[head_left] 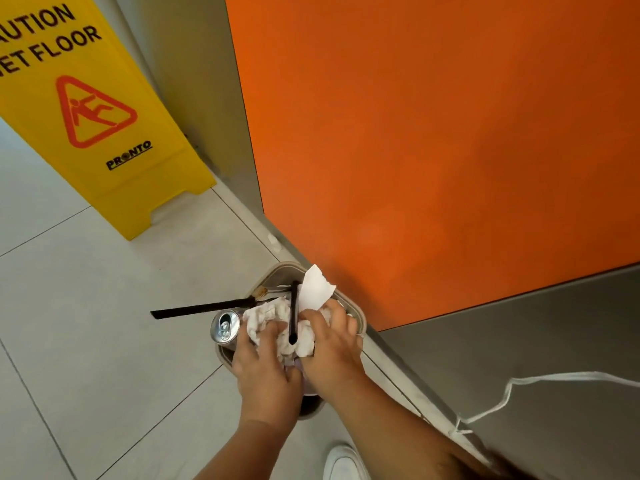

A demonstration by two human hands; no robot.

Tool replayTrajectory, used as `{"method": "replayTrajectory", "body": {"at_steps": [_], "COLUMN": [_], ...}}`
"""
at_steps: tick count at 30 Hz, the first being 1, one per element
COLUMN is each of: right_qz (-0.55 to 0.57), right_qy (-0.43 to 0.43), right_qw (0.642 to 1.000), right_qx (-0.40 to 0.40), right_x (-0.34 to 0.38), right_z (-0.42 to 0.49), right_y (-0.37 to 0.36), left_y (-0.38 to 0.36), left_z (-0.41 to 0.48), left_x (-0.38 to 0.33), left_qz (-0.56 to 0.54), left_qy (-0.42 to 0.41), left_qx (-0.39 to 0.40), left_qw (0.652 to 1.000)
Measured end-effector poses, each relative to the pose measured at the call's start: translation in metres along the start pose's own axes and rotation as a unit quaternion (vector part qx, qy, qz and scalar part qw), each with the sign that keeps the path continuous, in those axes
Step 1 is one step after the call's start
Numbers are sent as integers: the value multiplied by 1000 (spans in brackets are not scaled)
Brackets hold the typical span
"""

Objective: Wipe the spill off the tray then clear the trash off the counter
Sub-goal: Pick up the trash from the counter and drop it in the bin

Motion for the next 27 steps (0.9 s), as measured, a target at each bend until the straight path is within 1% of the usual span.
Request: {"method": "replayTrajectory", "body": {"at_steps": [2,4,8,12,15,17,19,21,24,27], "right_qz": [13,24,46,62,66,78,86,91,107,110], "right_qy": [-2,6,20,24,18,16,15,16,15,14], "right_qw": [1000,999,998,998,998,997,996,996,994,994], "right_qx": [-25,-34,-28,-6,-2,1,6,10,7,2], "right_x": [-4,-7,-11,-14,-15,-13,-12,-11,-10,-8], "right_z": [-2,-4,-12,-21,-27,-31,-34,-36,-42,-48], "right_y": [2,3,11,21,29,34,40,45,50,56], "left_y": [3,7,13,19,25,28,34,40,44,49], "left_z": [0,-2,-5,-9,-12,-11,-11,-14,-24,-26], "left_x": [1,2,1,-3,-9,-7,-7,-6,-4,3], "left_qz": [-15,-37,-56,-45,-58,-89,-154,-229,-306,-320], "left_qy": [-18,-28,-28,-30,9,30,59,109,190,244], "left_qx": [2,1,3,-9,-12,-24,-40,-46,-6,31], "left_qw": [1000,999,998,999,998,995,985,966,933,915]}}
Point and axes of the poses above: each hand's wrist, its own z-axis towards the middle knuckle, its own y-axis out of the back of the hand, x = y × z, the point moved 1 cm from there along z, towards the middle knuckle, and after that the axes turned 9 degrees about y, right-handed, at the moved point
